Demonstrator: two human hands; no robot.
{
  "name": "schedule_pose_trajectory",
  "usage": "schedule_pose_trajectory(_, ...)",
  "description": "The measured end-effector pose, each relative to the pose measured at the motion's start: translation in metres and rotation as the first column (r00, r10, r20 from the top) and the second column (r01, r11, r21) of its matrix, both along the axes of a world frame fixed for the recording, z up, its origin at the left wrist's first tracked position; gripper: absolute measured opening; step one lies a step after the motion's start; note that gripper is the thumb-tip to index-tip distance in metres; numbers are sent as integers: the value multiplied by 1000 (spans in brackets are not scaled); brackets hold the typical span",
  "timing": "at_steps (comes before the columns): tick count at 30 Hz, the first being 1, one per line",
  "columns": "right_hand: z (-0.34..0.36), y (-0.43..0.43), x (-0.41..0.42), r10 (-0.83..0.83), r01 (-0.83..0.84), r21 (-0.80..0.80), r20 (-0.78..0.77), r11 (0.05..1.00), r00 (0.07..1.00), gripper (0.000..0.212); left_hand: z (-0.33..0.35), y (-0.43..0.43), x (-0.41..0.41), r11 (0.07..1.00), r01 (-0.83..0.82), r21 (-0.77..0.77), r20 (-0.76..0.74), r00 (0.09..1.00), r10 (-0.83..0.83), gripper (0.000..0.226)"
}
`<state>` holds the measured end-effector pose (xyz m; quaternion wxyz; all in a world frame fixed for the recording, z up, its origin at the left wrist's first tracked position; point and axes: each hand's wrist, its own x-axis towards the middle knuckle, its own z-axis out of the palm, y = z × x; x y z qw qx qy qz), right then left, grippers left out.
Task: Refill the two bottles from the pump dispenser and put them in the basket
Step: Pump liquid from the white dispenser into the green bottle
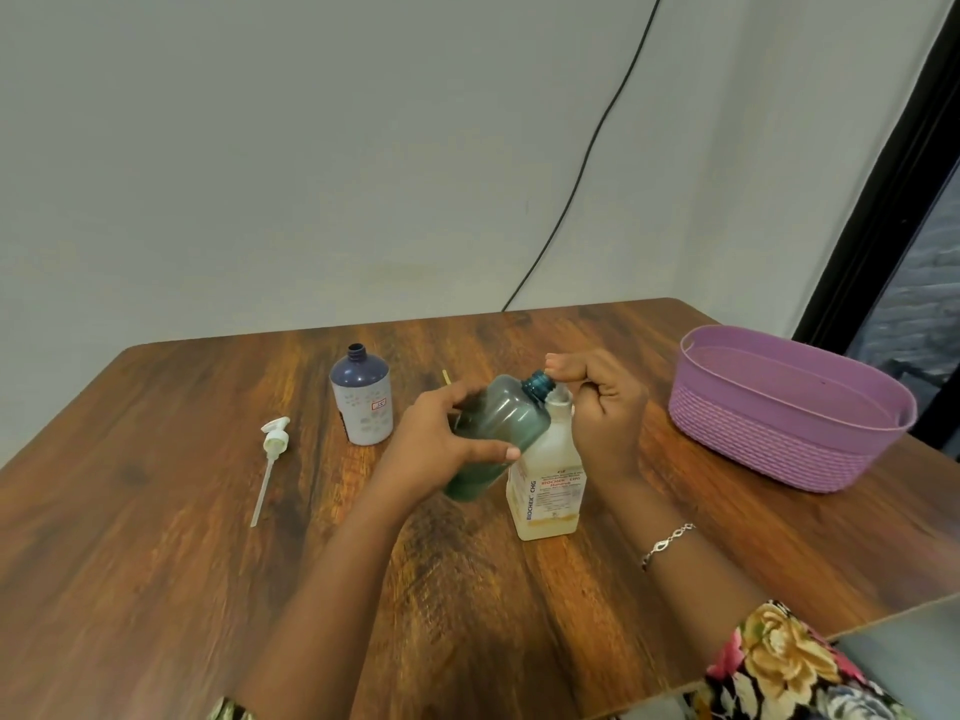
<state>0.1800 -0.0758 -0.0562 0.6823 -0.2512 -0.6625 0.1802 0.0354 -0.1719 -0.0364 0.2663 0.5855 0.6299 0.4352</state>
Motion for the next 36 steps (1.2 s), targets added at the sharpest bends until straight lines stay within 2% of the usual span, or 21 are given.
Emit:
schedule_pose_trajectory(4, 18, 3, 6, -8, 8, 0, 79, 1000, 997, 33, 8, 0, -2, 1000, 1, 17, -5, 1000, -1, 75)
schedule_pose_trajectory(8, 6, -4, 1, -9, 9, 6, -28, 1000, 1000, 34, 6, 1, -3, 1000, 18, 13, -20, 1000, -18, 74)
schedule_pose_trajectory(13, -4, 2, -1, 11, -11, 5, -24, 1000, 1000, 37, -2, 1, -2, 1000, 7, 3, -7, 1000, -7, 75)
schedule_pose_trajectory(19, 26, 5, 8, 68, -61, -218, 25, 974, 997, 39, 9, 0, 0, 1000, 3, 26, 8, 1000, -4, 76)
schedule_pose_trajectory(24, 5, -4, 1, 58, -60, -67, -24, 996, 998, 37, 6, 1, -1, 1000, 11, 20, 3, 1000, -11, 78)
schedule_pose_trajectory(29, -1, 6, -1, 74, -76, -86, -28, 993, 997, 36, -3, 0, -1, 1000, 9, 0, 30, 999, -9, 77)
schedule_pose_trajectory(36, 31, 6, 7, 19, -6, -105, 117, 994, 993, 34, 4, 0, -3, 1000, 7, 22, 23, 1000, -8, 75)
